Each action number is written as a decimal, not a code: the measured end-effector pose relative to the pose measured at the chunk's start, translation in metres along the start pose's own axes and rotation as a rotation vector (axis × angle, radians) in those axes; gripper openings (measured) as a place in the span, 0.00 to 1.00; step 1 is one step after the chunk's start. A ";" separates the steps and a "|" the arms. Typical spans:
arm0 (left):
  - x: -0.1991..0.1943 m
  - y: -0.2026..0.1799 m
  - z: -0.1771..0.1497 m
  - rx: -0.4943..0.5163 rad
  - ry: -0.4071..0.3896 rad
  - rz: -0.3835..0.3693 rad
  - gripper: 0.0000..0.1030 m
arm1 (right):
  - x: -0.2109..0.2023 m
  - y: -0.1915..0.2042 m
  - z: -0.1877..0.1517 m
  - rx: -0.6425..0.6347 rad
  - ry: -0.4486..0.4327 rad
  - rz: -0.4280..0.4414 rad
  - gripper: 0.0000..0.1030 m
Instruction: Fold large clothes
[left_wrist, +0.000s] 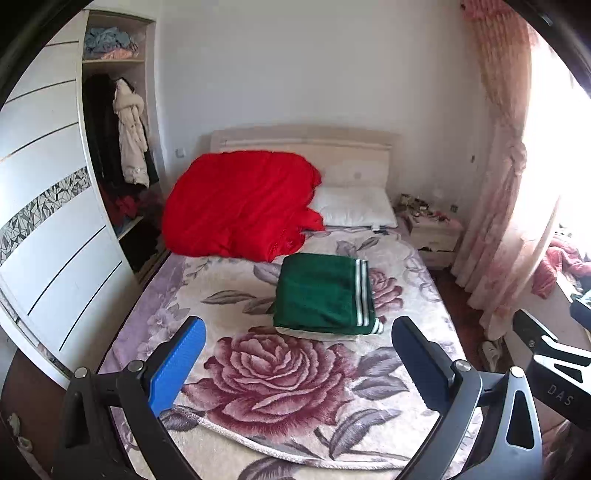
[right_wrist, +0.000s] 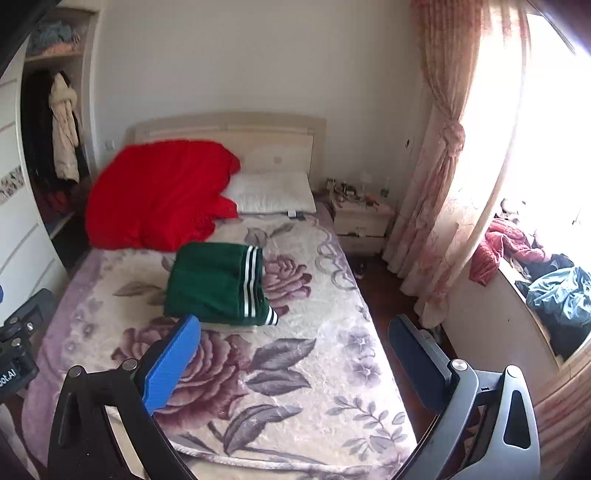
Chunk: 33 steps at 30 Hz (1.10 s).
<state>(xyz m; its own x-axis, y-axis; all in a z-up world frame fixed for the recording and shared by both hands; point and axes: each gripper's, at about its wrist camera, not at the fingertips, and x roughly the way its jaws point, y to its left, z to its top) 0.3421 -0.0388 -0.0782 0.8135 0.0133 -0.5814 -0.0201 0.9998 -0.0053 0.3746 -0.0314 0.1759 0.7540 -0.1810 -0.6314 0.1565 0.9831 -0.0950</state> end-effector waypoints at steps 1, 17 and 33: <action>-0.007 -0.001 -0.001 0.001 -0.003 0.002 1.00 | -0.012 -0.003 -0.001 0.003 -0.007 0.002 1.00; -0.084 -0.010 -0.019 -0.019 0.024 0.016 1.00 | -0.137 -0.031 -0.016 0.010 -0.050 0.055 1.00; -0.096 -0.004 -0.023 -0.039 -0.005 0.061 1.00 | -0.165 -0.037 -0.009 0.003 -0.068 0.091 1.00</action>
<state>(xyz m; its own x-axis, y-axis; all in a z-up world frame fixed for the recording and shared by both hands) 0.2505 -0.0445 -0.0410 0.8128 0.0740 -0.5779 -0.0923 0.9957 -0.0022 0.2391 -0.0376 0.2769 0.8069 -0.0921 -0.5835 0.0866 0.9955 -0.0373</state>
